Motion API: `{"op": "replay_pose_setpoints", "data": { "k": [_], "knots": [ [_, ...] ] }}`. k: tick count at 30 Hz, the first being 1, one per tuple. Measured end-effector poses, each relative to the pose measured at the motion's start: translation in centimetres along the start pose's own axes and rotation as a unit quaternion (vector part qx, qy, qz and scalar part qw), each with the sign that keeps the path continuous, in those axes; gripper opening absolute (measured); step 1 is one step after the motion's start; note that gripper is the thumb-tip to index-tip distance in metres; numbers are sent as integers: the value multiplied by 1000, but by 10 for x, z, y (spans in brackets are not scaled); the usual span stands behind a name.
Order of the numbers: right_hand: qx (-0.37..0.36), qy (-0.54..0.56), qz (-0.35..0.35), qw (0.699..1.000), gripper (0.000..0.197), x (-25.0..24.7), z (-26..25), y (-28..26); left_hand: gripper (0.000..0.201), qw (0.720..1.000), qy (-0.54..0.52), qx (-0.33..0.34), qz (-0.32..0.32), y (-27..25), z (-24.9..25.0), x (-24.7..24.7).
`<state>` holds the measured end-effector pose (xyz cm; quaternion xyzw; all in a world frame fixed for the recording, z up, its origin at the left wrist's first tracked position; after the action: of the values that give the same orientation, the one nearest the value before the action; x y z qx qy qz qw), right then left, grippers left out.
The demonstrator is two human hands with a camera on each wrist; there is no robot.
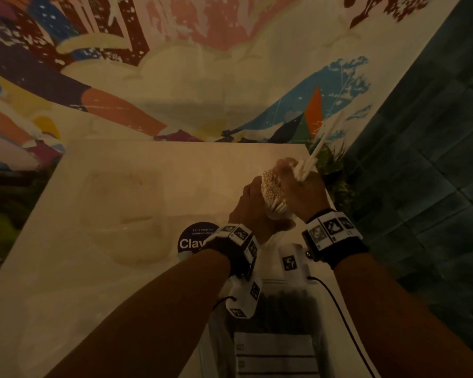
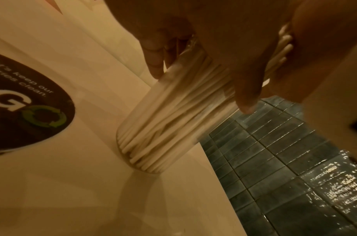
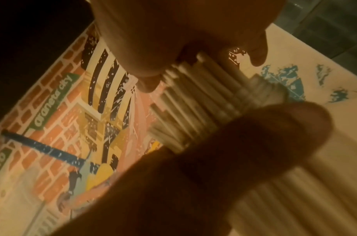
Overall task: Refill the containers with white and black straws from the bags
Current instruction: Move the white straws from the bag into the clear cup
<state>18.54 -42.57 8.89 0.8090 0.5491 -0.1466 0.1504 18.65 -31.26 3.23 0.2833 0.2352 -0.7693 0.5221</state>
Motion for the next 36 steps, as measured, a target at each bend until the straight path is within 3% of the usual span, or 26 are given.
{"op": "replay_pose_setpoints", "data": {
  "k": [4, 6, 9, 12, 14, 19, 22, 23, 26, 29, 33, 36],
  "knots": [
    [-49, 7, 33, 998, 49, -11, -17, -3, 123, 1000, 11, -7, -5, 1, -3, 3],
    [-72, 15, 54, 996, 51, -15, -29, -3, 125, 1000, 15, -14, -6, 2, -5, 4],
    [-35, 51, 54, 997, 47, -8, -16, 0, 125, 1000, -1, -18, 8, 1, -4, 1],
    [-14, -36, 23, 999, 59, 0, 2, -2, 122, 1000, -12, -15, 8, -2, -2, -1],
    [-7, -67, 6, 998, 55, 2, 3, -1, 121, 1000, -7, -11, 12, -4, 0, -2],
    [-72, -19, 21, 997, 64, 0, -18, 4, 122, 1000, 6, -14, -2, -1, -2, 0],
    [-17, -34, -1, 999, 88, 3, -12, 10, 124, 1000, 19, -10, -7, 0, -1, 1],
    [2, -56, -22, 998, 87, 5, -8, 10, 123, 1000, 13, -11, -7, -1, 0, 0],
    [53, -98, -37, 993, 68, 7, 8, 10, 119, 1000, -7, -12, 0, -4, 2, -2],
    [58, -34, -13, 998, 68, 2, 7, 12, 120, 1000, -2, -8, 1, -4, 1, -3],
    [63, 60, -15, 996, 44, -2, 6, 9, 119, 1000, -10, -12, 5, -6, 2, -4],
    [94, 14, -35, 995, 77, -1, 8, 8, 118, 1000, -16, -4, 13, -5, 1, -3]
  ]
}}
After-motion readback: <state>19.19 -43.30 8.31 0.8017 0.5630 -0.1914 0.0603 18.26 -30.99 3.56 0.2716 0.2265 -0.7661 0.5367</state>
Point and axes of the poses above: each hand's wrist, its own y-axis towards the middle knuckle, its own x-axis out of the palm, z = x × y, the point moved 5 cm from there along y, towards the middle knuckle, and after that the axes turned 8 degrees about y, right-handed, at the moved point
